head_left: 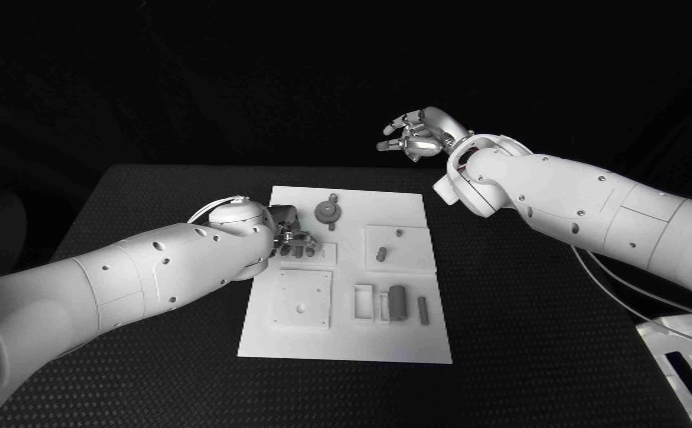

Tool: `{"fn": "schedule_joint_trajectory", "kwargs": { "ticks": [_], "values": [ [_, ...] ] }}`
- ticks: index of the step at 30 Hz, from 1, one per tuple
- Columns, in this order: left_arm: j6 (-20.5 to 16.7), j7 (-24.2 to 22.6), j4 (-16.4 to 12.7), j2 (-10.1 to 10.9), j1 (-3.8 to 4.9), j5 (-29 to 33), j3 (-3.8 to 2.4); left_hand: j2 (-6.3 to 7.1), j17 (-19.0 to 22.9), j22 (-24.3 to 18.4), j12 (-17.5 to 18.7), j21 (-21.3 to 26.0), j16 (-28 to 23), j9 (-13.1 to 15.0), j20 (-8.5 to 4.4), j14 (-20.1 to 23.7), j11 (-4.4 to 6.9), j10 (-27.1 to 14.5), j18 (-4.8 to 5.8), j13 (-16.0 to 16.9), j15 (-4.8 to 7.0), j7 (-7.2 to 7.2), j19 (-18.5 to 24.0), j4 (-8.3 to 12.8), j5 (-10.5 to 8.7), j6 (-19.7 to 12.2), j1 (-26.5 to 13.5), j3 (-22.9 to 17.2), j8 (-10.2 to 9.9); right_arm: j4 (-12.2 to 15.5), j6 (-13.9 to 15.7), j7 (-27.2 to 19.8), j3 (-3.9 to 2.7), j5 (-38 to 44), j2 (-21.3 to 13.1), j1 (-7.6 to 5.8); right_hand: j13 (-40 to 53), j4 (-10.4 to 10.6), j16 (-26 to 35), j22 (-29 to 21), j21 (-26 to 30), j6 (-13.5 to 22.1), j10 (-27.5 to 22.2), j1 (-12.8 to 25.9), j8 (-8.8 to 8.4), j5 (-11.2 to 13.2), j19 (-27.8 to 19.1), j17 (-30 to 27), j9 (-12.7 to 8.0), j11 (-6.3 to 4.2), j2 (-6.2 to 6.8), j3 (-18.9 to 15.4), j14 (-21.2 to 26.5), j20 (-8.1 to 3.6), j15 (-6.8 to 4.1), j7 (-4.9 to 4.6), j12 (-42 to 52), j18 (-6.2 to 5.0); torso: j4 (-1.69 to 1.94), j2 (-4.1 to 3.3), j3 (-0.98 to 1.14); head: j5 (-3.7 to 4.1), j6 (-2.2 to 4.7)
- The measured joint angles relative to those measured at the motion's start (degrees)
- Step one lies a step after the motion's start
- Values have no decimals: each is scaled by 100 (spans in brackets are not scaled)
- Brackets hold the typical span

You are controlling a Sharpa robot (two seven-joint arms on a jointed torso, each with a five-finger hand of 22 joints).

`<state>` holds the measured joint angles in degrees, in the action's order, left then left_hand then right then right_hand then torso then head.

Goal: Assemble the parts on the task board

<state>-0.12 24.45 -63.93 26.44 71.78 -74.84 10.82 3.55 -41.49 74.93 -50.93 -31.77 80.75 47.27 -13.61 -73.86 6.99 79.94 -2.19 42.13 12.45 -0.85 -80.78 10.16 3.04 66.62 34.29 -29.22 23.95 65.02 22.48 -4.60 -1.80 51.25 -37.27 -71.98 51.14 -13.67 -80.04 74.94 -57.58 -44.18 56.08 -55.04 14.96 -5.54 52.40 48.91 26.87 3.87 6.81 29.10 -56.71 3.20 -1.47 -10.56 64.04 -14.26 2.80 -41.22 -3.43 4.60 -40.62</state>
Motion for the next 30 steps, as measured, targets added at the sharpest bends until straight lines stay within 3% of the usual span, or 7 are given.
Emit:
{"fn": "schedule_joint_trajectory", "kwargs": {
  "ticks": [2, 10, 13, 23, 30],
  "values": [
    [1, 5, -13, 16, 0, 58, -17, 0, 0, 0, 0, 0, 0, 0, 0, 0, 0, 0, 0, 0, 0, 1, 0, 0, 0, -2, 0, 0, -17, -9, 0, 0, 0, -2, 0, 0, 0, 0, 0, 0, 0, 0, 0, 6, 0, 0, 0, -1, 0, 0, 6, 0, 13, 0, 13, 0, 0, 0, 0, 0, 0, 1, 8],
    [3, 13, -47, 46, 2, 491, -261, 88, 15, -1, 0, 5, 0, -3, -23, 9, -20, -25, 0, 6, -10, 53, 23, -20, 0, -95, -1, -20, -89, -22, 0, 0, 0, -19, 0, 2, -6, 16, 0, 0, 0, 4, -1, 6, 0, 0, 0, -6, -11, 0, 6, -16, 17, 0, 17, -4, 0, 0, 1, 1, 0, -3, 43],
    [5, 13, -65, 79, 13, 646, -315, 113, 21, -1, 0, 22, 0, -14, -23, 11, -23, -41, 0, 5, -12, 65, 23, -20, 0, -147, -23, -20, -104, -24, 0, 0, 0, -25, -5, 2, -6, 16, 0, 0, 0, 19, -1, 6, 0, 0, 0, -6, -11, 0, 6, -16, 17, 0, 17, -19, 0, 0, 1, 2, 0, -12, 61],
    [25, 6, -56, 103, 40, 892, -344, 140, 32, -1, 0, 22, 0, -14, -22, 19, -23, -42, 0, 10, -20, 68, 22, 31, 0, -157, 5, -71, -134, -23, 0, 2, 0, -41, -10, 2, -11, 32, 0, -1, 0, 19, -1, 6, 0, 0, 0, -10, -16, 0, 6, 0, 17, 0, 17, -19, 0, 0, 2, 1, -1, -39, 87],
    [11, -1, 65, 122, 80, 1028, -388, -45, 69, -2, 15, 68, -30, -18, -46, 29, -76, -95, 4, 5, -31, 102, 46, 184, 0, -210, 197, -160, -192, -23, -1, 3, 0, -45, -20, 2, -11, 32, 0, -1, 0, 19, -1, 6, 0, 0, 0, -9, -16, 0, 6, 0, 17, 0, 17, -19, 0, 0, 2, 1, -1, -48, 109]
  ]
}}
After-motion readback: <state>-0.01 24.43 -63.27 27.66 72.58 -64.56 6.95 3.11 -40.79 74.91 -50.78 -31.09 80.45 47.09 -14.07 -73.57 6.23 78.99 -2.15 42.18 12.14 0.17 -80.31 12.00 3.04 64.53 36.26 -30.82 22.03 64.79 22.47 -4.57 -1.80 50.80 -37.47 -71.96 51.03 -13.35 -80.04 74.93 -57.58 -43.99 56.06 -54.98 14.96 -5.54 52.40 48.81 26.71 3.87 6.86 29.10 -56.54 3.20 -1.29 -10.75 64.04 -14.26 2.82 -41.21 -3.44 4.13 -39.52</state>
